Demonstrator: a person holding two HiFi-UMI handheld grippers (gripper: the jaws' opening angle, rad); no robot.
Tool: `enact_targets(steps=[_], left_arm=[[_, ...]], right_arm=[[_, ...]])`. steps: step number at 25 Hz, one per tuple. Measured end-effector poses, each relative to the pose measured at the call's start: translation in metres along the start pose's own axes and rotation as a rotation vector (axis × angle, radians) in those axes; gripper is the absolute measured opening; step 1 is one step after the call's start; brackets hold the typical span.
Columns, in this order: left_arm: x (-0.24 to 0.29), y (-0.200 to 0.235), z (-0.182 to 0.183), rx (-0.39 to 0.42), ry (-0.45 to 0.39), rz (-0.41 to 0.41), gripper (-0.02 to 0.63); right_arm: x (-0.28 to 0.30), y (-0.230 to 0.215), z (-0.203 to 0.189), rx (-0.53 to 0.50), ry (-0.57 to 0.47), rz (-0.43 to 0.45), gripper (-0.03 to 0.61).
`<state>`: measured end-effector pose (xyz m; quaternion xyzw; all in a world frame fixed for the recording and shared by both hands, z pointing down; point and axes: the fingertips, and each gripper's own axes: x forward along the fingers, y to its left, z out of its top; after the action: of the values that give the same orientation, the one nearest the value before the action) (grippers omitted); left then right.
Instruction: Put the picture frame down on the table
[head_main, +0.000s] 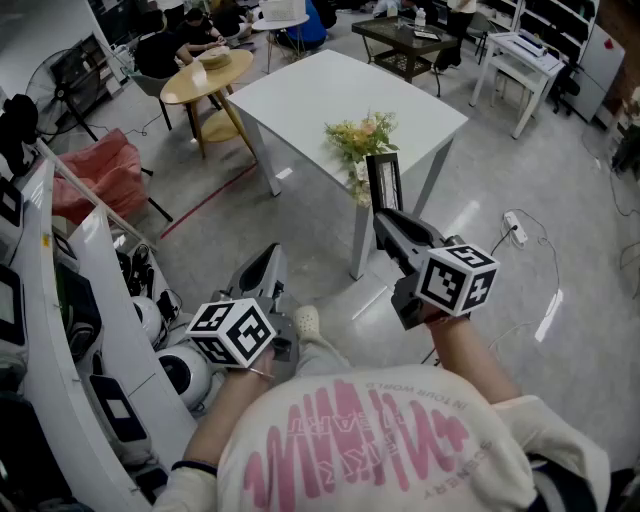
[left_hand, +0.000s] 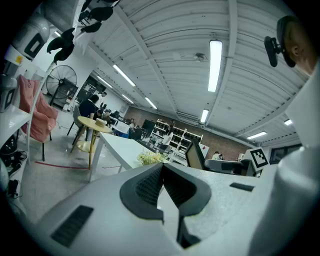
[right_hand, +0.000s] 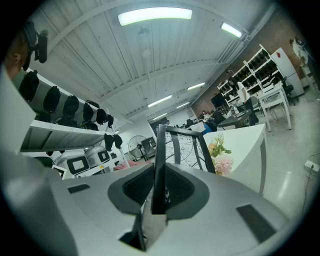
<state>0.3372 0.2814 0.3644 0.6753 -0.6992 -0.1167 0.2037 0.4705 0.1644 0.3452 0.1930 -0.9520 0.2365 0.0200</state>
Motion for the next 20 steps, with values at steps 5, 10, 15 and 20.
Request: enact_targets(steps=[5, 10, 15, 20], left_arm=[[0.004, 0.01, 0.001, -0.008, 0.001, -0.003, 0.003], [0.018, 0.029, 0.007, -0.02, -0.003, -0.004, 0.003], [0.042, 0.056, 0.024, -0.025, -0.006, -0.008, 0.003], [0.079, 0.094, 0.055, -0.027, -0.008, -0.017, 0.003]], right_arm=[[0.012, 0.0, -0.003, -0.003, 0.011, 0.001, 0.076], [0.038, -0.004, -0.001, 0.023, 0.015, 0.012, 0.075], [0.076, -0.009, 0.011, 0.068, 0.001, 0.033, 0.075], [0.133, -0.019, 0.028, 0.088, 0.001, 0.034, 0.075]])
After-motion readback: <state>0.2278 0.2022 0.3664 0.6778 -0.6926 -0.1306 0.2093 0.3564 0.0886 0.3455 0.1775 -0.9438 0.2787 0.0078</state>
